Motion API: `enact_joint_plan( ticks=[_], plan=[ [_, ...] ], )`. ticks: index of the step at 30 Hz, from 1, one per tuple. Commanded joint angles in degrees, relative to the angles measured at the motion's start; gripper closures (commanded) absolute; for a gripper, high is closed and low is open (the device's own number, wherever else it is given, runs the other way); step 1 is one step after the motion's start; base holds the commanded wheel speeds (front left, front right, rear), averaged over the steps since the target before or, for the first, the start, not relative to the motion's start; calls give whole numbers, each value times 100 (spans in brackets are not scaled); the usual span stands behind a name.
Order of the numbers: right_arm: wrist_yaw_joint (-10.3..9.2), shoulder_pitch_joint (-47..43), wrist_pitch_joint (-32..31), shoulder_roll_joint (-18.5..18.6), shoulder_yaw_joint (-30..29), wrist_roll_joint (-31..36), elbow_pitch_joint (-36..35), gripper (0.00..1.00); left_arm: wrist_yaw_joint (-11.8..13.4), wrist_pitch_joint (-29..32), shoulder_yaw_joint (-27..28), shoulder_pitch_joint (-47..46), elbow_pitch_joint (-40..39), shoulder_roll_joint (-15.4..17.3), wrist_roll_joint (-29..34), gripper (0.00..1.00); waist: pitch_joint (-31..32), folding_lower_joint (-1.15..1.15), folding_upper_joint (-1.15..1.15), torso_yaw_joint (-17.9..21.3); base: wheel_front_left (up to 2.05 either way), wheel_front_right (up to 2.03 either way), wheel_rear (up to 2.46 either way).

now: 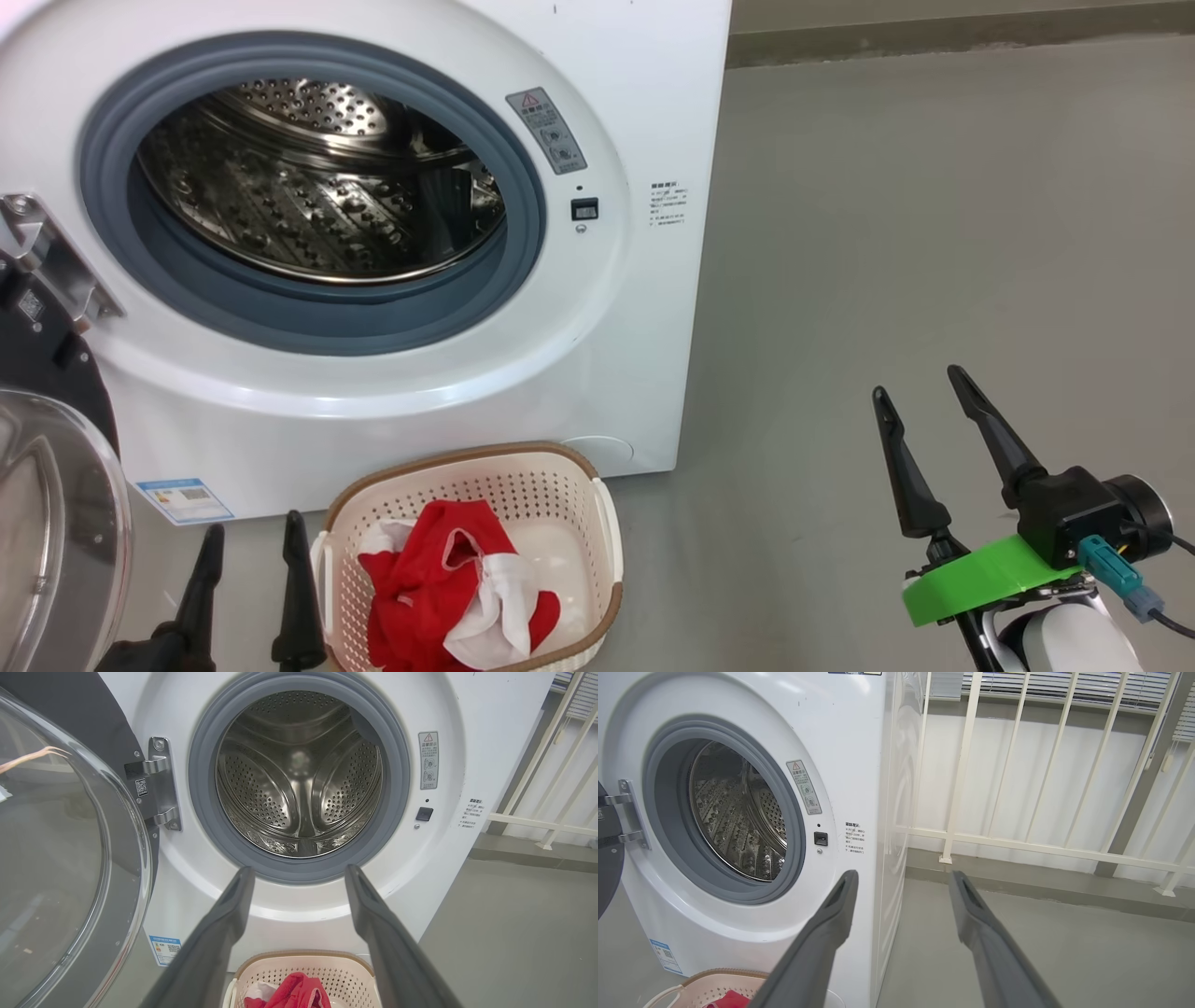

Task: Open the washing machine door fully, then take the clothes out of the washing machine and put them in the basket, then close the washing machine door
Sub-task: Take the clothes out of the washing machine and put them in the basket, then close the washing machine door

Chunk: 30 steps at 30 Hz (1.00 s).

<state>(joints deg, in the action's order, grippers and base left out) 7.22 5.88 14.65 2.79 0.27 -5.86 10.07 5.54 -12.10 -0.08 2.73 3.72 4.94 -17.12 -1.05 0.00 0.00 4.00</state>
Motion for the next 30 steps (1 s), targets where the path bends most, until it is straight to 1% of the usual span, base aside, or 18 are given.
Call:
enact_joint_plan(
  ticks=[1, 9, 15, 21, 30],
  plan=[
    [26, 15, 35, 9, 113, 74, -158, 0, 35, 13, 219, -55, -193, 105, 20, 0, -14, 0, 0, 7, 0, 0, 0],
    [26, 4, 35, 9, 97, 50, -140, 0, 102, -30, 206, -33, -263, 105, 29, 0, -17, 0, 0, 24, -37, 37, 0],
    [26, -3, 35, 9, 70, 23, -142, 0, 102, -4, 135, -14, -293, 119, 39, 0, -11, 0, 0, 0, -131, 131, 0],
    [26, 10, 35, 9, 62, -9, -154, 0, -39, -82, 40, -16, -444, 129, -17, 0, -68, 0, 0, -43, -166, 166, 0],
    [26, 34, 35, 9, 52, -28, -147, 0, 46, -112, 23, -43, -458, 158, 52, 0, -109, 0, 0, -78, -63, 63, 0]
  ],
)
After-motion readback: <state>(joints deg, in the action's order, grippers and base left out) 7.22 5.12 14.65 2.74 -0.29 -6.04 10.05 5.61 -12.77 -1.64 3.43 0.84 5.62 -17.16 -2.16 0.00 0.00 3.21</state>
